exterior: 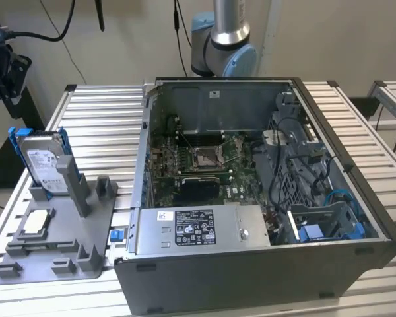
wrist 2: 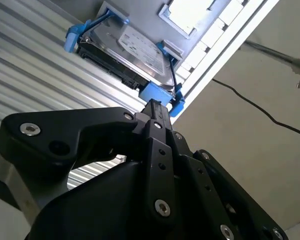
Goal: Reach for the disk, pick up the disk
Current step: 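Reach for the disk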
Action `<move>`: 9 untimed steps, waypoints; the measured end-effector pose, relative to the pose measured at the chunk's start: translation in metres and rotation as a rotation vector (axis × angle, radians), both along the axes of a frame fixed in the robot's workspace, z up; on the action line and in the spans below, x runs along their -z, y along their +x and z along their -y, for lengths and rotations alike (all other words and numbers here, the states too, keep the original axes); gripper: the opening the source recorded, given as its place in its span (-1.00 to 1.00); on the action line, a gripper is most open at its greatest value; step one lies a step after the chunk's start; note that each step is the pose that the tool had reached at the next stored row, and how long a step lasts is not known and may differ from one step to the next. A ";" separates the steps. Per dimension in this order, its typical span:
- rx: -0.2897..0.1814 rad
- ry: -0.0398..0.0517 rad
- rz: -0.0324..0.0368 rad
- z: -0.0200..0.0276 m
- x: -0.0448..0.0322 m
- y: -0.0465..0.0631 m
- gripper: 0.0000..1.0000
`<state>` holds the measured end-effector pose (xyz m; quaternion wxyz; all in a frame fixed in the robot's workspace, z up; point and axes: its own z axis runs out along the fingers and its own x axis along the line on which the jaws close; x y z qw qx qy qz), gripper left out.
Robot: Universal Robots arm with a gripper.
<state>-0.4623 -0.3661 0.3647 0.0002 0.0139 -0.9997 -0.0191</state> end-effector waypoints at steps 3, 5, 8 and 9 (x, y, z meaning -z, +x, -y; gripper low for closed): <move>0.000 0.0000 0.0003 0.0000 0.0000 0.000 -1.00; 0.000 0.0000 0.0004 0.0000 0.0000 0.000 -1.00; -0.001 0.0000 0.0006 0.0000 0.0000 0.000 -1.00; -0.001 0.0000 0.0006 0.0000 0.0000 0.000 -1.00</move>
